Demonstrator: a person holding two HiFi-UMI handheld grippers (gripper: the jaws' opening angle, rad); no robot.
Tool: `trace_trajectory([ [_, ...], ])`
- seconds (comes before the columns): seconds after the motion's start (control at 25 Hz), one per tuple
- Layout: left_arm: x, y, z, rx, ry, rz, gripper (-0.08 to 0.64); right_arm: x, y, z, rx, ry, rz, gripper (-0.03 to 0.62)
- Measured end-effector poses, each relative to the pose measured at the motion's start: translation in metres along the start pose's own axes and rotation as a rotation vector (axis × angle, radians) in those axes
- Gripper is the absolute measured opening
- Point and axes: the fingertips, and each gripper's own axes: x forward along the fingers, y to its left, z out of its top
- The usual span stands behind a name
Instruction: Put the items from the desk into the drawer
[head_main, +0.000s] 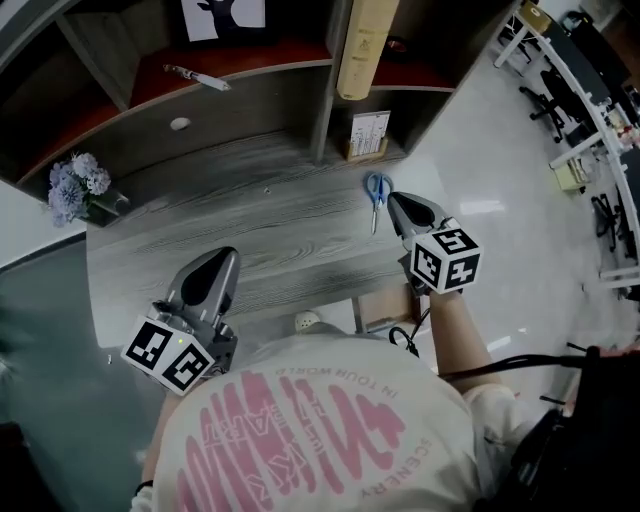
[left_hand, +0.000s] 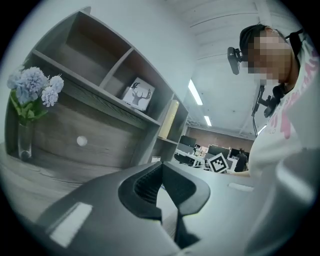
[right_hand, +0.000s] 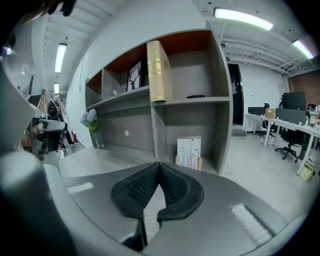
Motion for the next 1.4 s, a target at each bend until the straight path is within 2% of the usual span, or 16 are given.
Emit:
trace_trajectory([
  [0.32,0.014,0.018,-0.002,-0.023,0.024,0.079,0.020,0.055,-0.055,-0.038,0.138,0.110,-0.023,0.006],
  [0.44,0.018,0.024,-0.002,-0.027,0.033,0.099,0.020,0.072,-0.068,-0.053,0.160,0.179,-0.025,0.060],
  [0.6,0.021,0.033,-0.004,-0.046,0.041,0.130,0.020,0.092,-0.082,-0.070,0.168,0.263,-0.050,0.083],
  [0.72,0.025,0.038,-0.006,-0.051,0.052,0.142,0.020,0.107,-0.091,-0.082,0.214,0.303,-0.079,0.141],
  [0.84,0.031,0.042,-0.007,-0.053,0.061,0.144,0.020,0.115,-0.097,-0.091,0.249,0.326,-0.111,0.147],
  [1.08,0.036,0.049,-0.005,-0.055,0.060,0.154,0.020,0.126,-0.105,-0.105,0.227,0.394,-0.159,0.143],
  [1.28,0.038,0.051,-0.010,-0.064,0.067,0.150,0.020,0.136,-0.101,-0.106,0.121,0.426,-0.167,0.120],
  [1.4,0.043,0.048,-0.011,-0.063,0.073,0.133,0.020,0.136,-0.101,-0.106,0.109,0.434,-0.174,0.110],
])
